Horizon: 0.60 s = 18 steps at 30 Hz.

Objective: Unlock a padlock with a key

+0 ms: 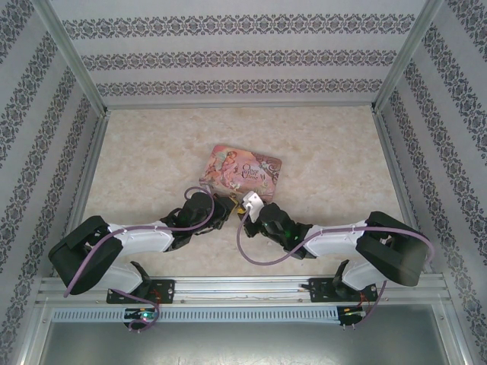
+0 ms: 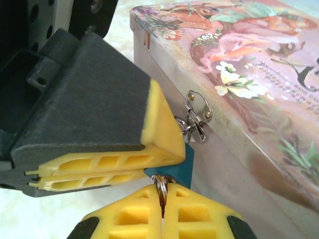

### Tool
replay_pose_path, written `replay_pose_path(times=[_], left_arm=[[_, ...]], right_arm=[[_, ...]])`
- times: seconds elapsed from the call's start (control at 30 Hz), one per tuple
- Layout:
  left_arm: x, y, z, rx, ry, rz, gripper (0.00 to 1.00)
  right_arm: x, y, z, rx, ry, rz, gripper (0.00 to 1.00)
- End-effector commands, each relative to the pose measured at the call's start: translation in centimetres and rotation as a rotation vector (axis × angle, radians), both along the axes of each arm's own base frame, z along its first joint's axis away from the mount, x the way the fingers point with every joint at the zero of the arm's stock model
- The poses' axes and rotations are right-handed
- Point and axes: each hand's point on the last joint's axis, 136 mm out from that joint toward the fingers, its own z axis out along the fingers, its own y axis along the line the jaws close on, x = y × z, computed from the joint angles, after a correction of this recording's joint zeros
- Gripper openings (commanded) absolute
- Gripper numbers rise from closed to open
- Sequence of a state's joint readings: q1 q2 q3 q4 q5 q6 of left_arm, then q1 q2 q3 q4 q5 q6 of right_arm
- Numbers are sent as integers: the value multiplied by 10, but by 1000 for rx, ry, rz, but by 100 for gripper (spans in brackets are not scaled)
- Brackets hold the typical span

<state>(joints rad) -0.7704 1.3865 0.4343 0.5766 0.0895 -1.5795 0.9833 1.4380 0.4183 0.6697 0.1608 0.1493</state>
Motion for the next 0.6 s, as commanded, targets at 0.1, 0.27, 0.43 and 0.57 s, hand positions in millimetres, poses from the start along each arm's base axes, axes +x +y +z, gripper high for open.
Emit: replay_pose_path(times=[0.1,0.27,0.43,0.57], left_arm=[[-4,-11,8,-24,-20,-57,11],[-5,-2,5,25,-18,-42,30],[-8,17,7,79,-21,-12,43],[-13,33,16,139,-42,-1,48]], right_arm=[[14,-5,8,148,42,-97,0],[10,-12,-10,122,75,-111,0],[3,-25,-32,141,156,-141,0],[-2,-32,-39,191,224,-175,0]])
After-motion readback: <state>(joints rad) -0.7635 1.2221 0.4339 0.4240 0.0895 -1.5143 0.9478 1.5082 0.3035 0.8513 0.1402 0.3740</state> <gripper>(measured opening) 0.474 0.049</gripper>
